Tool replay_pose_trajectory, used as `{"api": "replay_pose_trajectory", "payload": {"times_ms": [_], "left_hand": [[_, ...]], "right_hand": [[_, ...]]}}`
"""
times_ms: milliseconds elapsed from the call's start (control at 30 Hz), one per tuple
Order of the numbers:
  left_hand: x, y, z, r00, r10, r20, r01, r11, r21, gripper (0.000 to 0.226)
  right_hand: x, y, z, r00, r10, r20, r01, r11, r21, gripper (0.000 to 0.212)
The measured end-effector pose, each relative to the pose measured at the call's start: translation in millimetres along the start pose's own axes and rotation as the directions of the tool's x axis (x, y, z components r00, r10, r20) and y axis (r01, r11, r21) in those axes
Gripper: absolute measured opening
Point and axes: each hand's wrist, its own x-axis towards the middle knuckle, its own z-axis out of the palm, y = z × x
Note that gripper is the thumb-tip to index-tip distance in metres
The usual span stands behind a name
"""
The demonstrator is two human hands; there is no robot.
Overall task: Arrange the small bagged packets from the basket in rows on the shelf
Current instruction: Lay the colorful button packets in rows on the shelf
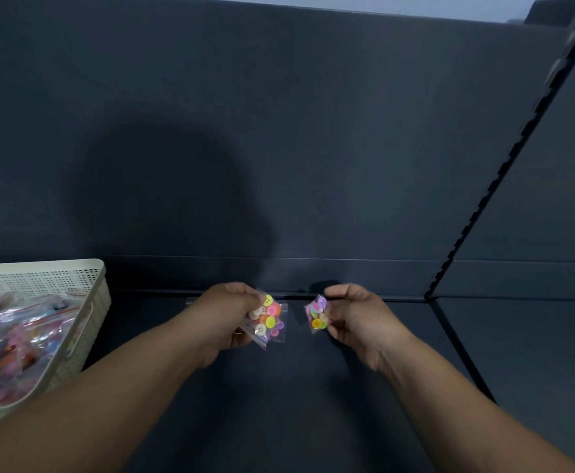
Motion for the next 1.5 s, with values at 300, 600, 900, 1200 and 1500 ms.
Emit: {"api": "replay_pose_trajectory", "payload": {"times_ms": [300, 600, 900, 1200, 1500], "left_hand": [[-6.1, -0.9, 1.9, 1.0, -0.005, 0.031, 0.004, 1.0, 0.024, 0.017], [-13.5, 0.4, 9.0, 0.978, 0.023, 0.207, -0.056, 0.986, 0.155, 0.021], [-18.0, -1.3, 18.7, 0.985, 0.013, 0.174, -0.064, 0.955, 0.289, 0.01], [-9.2, -2.5, 19.4, 0.999, 0.022, 0.023, -0.025, 0.994, 0.11, 0.006], [-8.7, -1.5, 19.0, 0.994, -0.018, 0.106, 0.003, 0.99, 0.139, 0.004]], "right_hand": [[-4.7, 1.9, 2.5, 0.99, 0.018, 0.142, -0.012, 0.999, -0.042, 0.019], [-13.0, -4.4, 9.6, 0.963, -0.017, 0.268, 0.059, 0.987, -0.151, 0.026], [-12.7, -9.1, 7.1, 0.99, -0.111, 0.084, 0.099, 0.986, 0.138, 0.025], [-18.0, 2.2, 7.6, 0.94, 0.181, 0.29, -0.14, 0.978, -0.155, 0.064], [-17.3, -0.7, 12.6, 0.945, -0.01, 0.328, -0.01, 0.998, 0.061, 0.018]]}}
